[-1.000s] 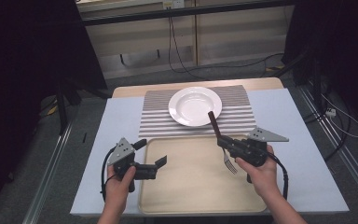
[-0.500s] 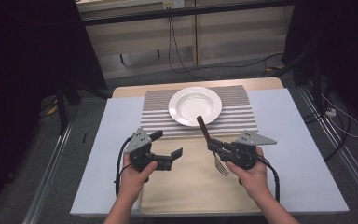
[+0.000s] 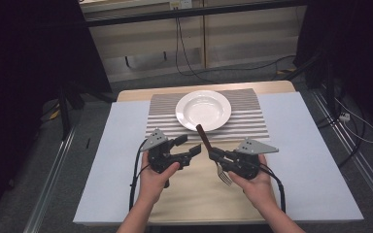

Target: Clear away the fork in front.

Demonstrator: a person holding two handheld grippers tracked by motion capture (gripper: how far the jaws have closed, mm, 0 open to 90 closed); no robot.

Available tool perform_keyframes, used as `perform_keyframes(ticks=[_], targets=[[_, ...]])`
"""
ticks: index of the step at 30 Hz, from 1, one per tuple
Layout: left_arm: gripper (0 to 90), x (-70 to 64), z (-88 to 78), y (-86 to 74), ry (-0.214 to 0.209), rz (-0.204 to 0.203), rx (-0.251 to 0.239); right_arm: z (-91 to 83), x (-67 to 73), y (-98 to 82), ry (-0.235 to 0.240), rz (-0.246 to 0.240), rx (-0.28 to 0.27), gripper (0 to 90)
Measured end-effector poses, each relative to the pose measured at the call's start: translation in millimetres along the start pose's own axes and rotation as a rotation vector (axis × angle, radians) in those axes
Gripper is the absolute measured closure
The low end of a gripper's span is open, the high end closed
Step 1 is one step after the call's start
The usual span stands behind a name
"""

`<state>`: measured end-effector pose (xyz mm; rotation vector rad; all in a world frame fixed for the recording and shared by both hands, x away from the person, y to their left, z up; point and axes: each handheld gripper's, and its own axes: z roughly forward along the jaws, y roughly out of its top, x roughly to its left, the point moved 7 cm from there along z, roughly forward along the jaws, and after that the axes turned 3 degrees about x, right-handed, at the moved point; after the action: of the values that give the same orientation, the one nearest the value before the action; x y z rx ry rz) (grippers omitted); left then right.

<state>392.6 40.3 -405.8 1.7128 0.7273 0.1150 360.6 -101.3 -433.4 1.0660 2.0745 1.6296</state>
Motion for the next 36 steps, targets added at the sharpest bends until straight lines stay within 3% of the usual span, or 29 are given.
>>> perform_keyframes(ticks=[5, 6, 9, 11, 13, 14, 19, 22, 25, 30, 36], targets=[[53.2, -6.7, 8.6, 1.0, -0.047, -0.051, -0.016, 4.6, 6.4, -0.1, -0.010, -0.031, 0.007, 78.7], [53.2, -7.7, 9.3, 1.0, -0.053, -0.056, -0.017, 4.6, 6.4, -0.1, -0.010, -0.031, 0.007, 78.7], [63.6, -7.5, 9.9, -0.4, -0.050, -0.071, -0.016, 5.8, 11.1, 0.7, -0.002, -0.039, -0.001, 78.6], [73.9, -8.5, 7.5, 0.8, -0.090, -0.110, -0.038, 6.1, 14.5, 2.4, 0.003, -0.044, -0.009, 78.6], [76.6, -11.2, 4.5, 3.2, -0.136, -0.134, -0.042, 6.2, 17.6, 4.1, 0.005, -0.052, -0.020, 78.5], [78.0, -11.4, 2.6, 3.7, -0.120, -0.130, -0.028, 6.4, 19.5, 4.8, 0.008, -0.053, -0.029, 78.3], [79.1, -8.2, -6.4, 5.7, -0.118, -0.141, 0.008, 8.9, 24.8, 5.4, 0.022, -0.083, -0.045, 76.4], [79.3, -1.4, -15.8, 6.0, -0.111, -0.140, 0.023, 6.5, 24.4, 3.9, 0.020, -0.097, -0.039, 66.3], [79.5, 4.9, -27.7, 7.5, -0.107, -0.141, 0.034, 0.2, 18.0, 1.1, 0.018, -0.092, -0.035, 64.7], [79.6, 16.8, -45.4, 3.4, -0.085, -0.128, 0.087, -12.1, 1.6, -2.1, -0.027, -0.068, -0.029, 50.8], [79.8, 29.5, -65.7, -6.0, -0.077, -0.157, 0.140, -24.2, -18.1, -6.0, -0.086, -0.070, -0.013, 34.8]])
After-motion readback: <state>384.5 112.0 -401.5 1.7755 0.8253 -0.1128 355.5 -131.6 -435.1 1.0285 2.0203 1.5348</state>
